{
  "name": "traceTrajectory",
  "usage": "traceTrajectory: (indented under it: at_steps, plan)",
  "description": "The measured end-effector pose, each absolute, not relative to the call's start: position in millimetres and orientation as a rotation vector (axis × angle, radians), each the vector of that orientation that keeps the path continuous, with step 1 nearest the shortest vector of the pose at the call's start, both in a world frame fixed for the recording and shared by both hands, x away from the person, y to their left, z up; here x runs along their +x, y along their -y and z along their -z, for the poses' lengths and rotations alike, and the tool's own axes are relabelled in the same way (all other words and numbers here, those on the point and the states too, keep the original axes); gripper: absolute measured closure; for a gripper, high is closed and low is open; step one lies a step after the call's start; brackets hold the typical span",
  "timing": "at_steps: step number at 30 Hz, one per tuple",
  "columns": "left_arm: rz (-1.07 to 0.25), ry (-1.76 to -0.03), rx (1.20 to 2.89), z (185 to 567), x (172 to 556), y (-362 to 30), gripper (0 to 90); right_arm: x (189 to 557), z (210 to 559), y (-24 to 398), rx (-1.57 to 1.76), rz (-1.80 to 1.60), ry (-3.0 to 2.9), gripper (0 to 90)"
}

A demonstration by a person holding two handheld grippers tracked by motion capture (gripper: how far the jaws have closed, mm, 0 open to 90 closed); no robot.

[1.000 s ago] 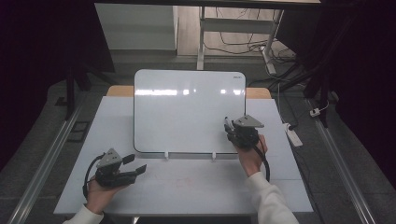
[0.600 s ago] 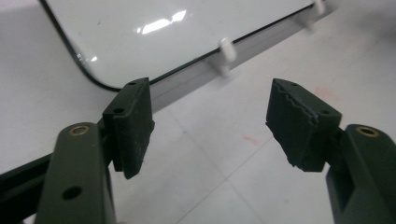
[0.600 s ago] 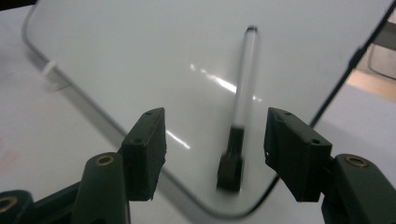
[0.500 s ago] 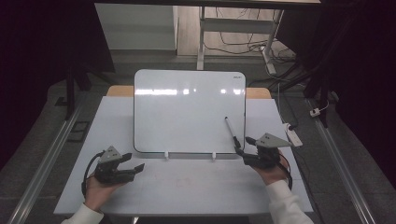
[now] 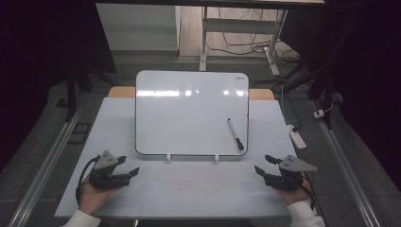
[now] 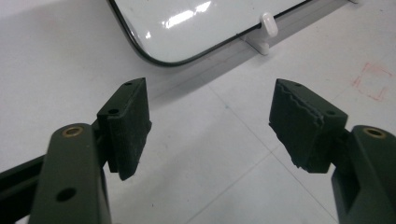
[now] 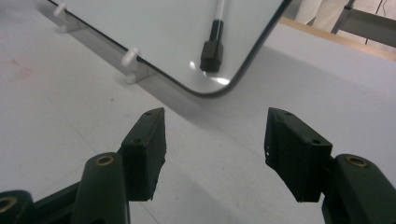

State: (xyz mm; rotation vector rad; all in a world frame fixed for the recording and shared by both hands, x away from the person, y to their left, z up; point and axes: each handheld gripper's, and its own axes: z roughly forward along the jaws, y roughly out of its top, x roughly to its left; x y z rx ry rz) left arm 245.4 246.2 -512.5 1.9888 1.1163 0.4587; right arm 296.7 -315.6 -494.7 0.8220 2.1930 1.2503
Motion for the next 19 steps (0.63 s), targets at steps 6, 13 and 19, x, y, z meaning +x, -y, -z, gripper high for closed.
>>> traceTrajectory:
  at_steps: [6, 13, 19]
  plan:
    - [-0.481, -1.097, 1.986, 511.6, 240.6, -246.1, 29.6, 300.4, 496.1, 315.4, 0.817, -1.250, -2.198, 38.9]
    - [-0.496, -1.071, 1.985, 509.9, 239.6, -244.1, 29.3, 299.8, 495.2, 313.7, 0.799, -1.237, -2.203, 39.0]
    - [-0.500, -1.069, 1.980, 510.2, 239.9, -244.4, 28.2, 299.4, 495.0, 315.7, 0.808, -1.240, -2.200, 38.8]
